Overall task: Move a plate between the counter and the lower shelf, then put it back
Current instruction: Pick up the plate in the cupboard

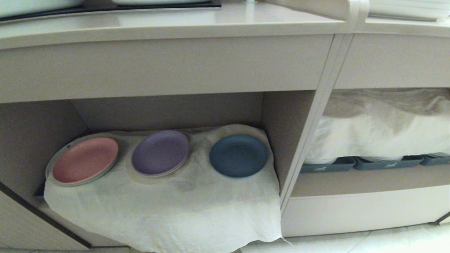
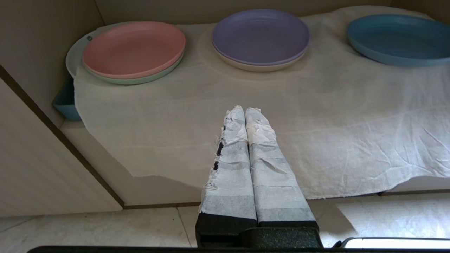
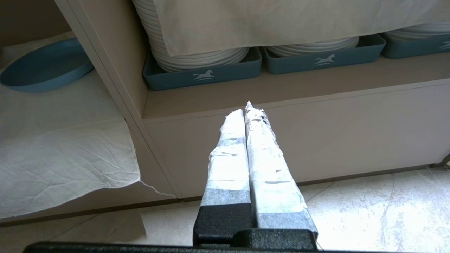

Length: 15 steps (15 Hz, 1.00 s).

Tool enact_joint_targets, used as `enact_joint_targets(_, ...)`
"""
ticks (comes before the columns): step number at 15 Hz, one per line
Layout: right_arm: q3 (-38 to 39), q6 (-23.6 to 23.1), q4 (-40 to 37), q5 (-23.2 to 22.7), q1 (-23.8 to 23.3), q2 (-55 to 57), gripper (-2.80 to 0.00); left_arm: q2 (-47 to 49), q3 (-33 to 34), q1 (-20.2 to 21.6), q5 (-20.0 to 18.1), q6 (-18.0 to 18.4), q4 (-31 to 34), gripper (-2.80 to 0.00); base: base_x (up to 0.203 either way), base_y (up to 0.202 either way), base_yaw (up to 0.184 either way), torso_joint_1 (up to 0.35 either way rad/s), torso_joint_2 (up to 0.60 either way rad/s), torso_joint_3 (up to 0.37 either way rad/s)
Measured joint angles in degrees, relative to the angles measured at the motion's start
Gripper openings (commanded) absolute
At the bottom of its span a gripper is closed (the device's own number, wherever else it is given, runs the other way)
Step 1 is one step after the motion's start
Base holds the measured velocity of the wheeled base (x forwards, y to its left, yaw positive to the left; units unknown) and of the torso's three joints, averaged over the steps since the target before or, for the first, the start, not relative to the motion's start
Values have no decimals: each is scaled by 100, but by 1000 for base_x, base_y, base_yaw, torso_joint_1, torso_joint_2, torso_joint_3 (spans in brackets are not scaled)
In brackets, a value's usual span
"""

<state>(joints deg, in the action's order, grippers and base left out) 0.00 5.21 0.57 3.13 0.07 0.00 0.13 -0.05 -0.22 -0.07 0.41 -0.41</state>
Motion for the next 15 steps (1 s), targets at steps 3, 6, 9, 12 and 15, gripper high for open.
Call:
enact_joint_targets(3, 0, -4, 2, 0, 0, 0, -280, -2, 5, 4, -1, 2, 1, -280, 0, 0, 0, 0, 0, 0)
enact_joint_targets(6, 0, -3, 2, 1, 0, 0, -280, -2, 5, 4, 0, 0, 37, -280, 0, 0, 0, 0, 0, 0)
enact_joint_targets(9, 0, -4, 2, 2, 0, 0, -280, -2, -17, 4, -2, 2, 126, -280, 0, 0, 0, 0, 0, 0)
enact_joint_targets(12, 0, -4, 2, 2, 0, 0, -280, -4, -30, 0, -2, 2, 129, -280, 0, 0, 0, 0, 0, 0)
enact_joint_targets(15, 0, -4, 2, 2, 0, 0, -280, -4, -30, 1, -2, 2, 129, -280, 0, 0, 0, 0, 0, 0)
